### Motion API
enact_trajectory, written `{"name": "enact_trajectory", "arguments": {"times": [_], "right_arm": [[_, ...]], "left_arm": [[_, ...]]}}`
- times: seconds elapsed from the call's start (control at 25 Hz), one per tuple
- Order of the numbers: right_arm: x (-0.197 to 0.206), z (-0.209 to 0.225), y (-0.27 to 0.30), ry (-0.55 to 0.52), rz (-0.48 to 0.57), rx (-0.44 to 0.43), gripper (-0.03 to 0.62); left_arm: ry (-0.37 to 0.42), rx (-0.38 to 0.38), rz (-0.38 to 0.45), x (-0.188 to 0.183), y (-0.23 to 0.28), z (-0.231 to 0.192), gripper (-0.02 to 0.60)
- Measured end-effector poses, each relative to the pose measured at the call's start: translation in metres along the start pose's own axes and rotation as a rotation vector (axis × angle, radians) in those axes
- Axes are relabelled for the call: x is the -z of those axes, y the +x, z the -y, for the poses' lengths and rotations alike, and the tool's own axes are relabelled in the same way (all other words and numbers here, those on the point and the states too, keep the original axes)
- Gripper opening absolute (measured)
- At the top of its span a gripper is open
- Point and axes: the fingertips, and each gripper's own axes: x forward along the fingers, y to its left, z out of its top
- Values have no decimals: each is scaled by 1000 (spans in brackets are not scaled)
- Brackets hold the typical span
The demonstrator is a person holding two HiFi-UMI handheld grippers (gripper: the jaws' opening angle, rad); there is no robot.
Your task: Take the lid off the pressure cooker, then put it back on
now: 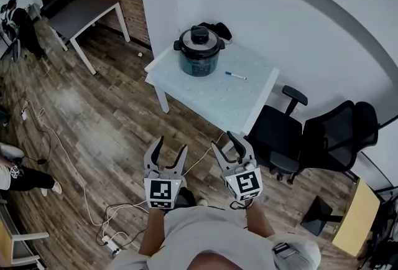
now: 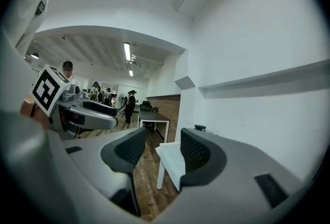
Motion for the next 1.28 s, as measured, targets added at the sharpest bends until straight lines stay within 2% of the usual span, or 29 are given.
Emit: {"name": "enact_trajectory", "arguments": {"times": [0.6, 0.96, 1.28], "right_arm": [[-7, 4, 118, -4, -37, 70, 206], [-4, 8, 157, -19, -72, 108, 201], [2, 26, 193, -20, -73, 112, 201]], "left_arm": [[7, 74, 20, -2, 73, -103, 282], [-7, 112, 32, 1, 103, -136, 282], [3, 113, 42, 0, 137, -156, 279]]}}
